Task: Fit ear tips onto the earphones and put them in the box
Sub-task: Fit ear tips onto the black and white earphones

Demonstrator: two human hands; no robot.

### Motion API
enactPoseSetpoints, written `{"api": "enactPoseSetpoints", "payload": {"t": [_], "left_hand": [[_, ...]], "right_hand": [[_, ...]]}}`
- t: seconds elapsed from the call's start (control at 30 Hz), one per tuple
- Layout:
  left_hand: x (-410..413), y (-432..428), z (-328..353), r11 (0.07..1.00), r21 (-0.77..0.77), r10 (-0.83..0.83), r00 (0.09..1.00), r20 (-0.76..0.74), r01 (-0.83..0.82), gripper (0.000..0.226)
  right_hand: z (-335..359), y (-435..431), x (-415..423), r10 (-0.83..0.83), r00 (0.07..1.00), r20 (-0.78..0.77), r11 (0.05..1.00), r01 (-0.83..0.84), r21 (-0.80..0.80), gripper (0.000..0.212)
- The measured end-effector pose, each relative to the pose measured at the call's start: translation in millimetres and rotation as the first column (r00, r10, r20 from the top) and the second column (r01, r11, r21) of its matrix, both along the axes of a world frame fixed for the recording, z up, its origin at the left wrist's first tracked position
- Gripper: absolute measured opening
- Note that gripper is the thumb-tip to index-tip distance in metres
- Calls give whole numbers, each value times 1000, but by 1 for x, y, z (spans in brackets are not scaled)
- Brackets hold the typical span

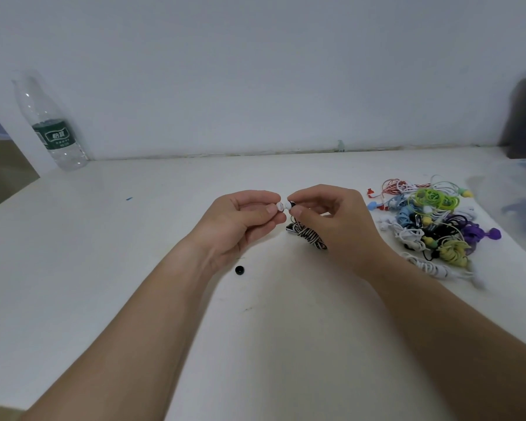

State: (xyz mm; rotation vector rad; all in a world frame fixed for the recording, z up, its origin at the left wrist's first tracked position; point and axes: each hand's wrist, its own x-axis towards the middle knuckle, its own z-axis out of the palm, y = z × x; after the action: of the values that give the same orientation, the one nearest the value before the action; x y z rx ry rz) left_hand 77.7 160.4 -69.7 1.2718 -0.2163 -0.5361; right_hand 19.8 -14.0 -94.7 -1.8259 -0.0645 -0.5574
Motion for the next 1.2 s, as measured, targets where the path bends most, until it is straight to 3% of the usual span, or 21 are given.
{"api": "enactPoseSetpoints", "payload": {"t": [0.77,1.2], "left_hand": [[2,0,-2,998,52,-37,997,73,33,17],[0,2,0,992,99,-95,983,154,80,16]], "right_hand": [[-3,-4,3,14,1000,-18,1000,-14,22,20],[0,-11,-1,179,982,-62,976,-169,140,15]]}}
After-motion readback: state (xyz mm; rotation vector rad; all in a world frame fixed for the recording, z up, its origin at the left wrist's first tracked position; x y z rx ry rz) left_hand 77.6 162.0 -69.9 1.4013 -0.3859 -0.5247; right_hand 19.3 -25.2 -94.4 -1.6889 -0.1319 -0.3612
